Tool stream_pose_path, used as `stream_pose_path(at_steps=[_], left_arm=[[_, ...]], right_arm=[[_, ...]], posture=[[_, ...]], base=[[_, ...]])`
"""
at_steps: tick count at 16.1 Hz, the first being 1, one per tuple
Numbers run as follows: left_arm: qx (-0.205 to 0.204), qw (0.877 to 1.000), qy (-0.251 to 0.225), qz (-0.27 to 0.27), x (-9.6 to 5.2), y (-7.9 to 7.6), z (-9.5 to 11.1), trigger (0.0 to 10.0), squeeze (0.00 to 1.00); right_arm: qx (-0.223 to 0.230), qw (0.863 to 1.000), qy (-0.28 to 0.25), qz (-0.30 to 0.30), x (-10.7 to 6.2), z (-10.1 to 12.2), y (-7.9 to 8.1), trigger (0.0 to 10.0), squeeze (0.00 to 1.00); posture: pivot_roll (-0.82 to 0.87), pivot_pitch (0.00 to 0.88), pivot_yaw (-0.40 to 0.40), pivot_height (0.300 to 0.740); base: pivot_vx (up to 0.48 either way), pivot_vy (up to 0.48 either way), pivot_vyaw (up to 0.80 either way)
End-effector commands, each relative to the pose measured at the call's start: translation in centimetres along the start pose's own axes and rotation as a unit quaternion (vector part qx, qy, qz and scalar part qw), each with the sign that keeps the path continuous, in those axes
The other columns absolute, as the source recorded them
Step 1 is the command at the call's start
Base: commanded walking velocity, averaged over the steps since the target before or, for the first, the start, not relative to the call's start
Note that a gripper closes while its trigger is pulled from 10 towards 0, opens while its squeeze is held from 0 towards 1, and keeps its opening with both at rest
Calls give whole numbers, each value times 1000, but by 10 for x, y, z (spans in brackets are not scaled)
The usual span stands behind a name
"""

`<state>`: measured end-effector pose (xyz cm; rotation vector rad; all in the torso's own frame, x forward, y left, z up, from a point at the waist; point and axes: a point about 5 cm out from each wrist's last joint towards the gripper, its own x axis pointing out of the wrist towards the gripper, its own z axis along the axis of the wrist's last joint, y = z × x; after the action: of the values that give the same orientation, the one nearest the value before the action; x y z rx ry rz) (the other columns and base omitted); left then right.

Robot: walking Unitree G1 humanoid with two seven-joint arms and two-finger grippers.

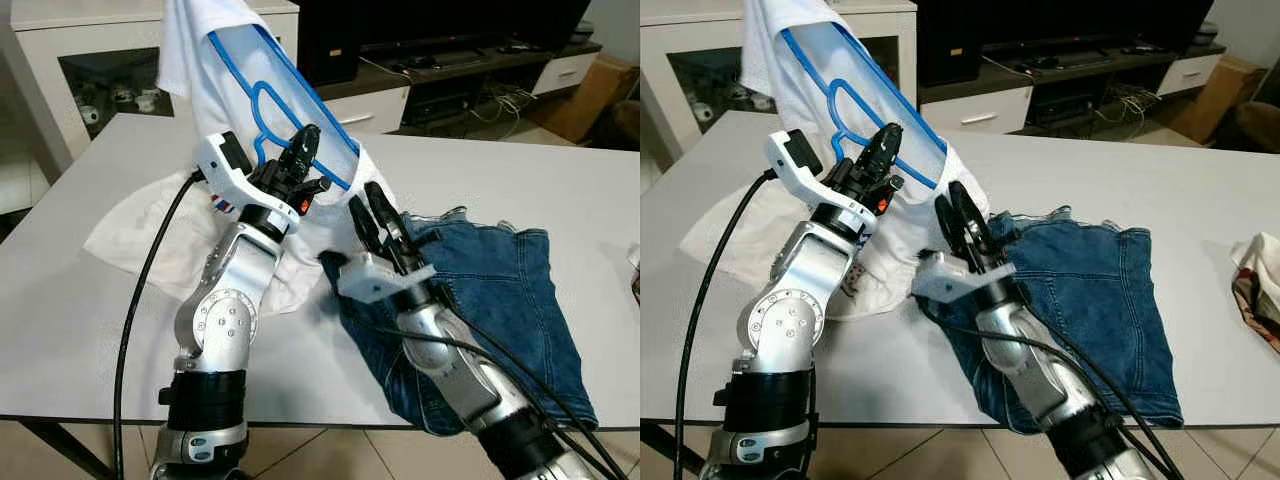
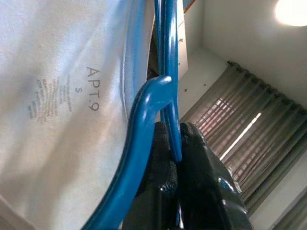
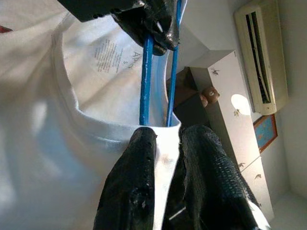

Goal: Hang hanger

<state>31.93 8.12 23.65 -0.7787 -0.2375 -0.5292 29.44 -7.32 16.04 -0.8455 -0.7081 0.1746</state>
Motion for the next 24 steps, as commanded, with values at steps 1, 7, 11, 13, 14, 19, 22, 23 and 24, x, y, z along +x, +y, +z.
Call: stream_pose_path(at_steps=[1,7,11,13,14,19,22,23,24], left_arm=[[5,1000,-4,-13,1,-7,2,3608,0],[5,1000,-5,-10,0,-6,1,3608,0],[5,1000,-3,-7,0,-4,0,3608,0],[6,1000,-4,-5,1,-2,1,3569,0],[7,1000,-4,-5,1,-2,1,3608,0],[7,1000,-4,-5,2,-2,1,3569,0],[16,1000,-2,-10,1,-4,0,3647,0],[36,999,1,-16,0,-5,-2,3686,0],[65,997,10,-27,-2,-6,-5,3686,0]], right_arm=[[-11,1000,9,17,4,-3,4,10000,0],[-15,1000,15,3,7,-8,-3,0,0],[5,1000,13,-13,-1,-7,-11,0,0],[25,1000,9,-11,-13,-7,-16,0,0],[29,1000,9,-10,-17,-8,-18,0,0],[28,999,28,2,-30,-17,-24,0,0],[121,991,52,-22,-20,-14,-25,10000,0],[202,976,66,-39,-17,-13,-27,10000,0],[289,953,75,-59,-14,-12,-31,10000,0]], posture=[[68,35,-48,740],[67,38,-53,740],[62,40,-51,740],[57,39,-48,740],[57,39,-48,740],[51,41,-46,740],[55,40,-46,740],[58,40,-46,740],[60,40,-45,740]], base=[[0,0,0],[0,0,0],[0,0,0],[0,0,0],[0,0,0],[0,0,0],[0,0,0],[0,0,0],[0,0,0]])
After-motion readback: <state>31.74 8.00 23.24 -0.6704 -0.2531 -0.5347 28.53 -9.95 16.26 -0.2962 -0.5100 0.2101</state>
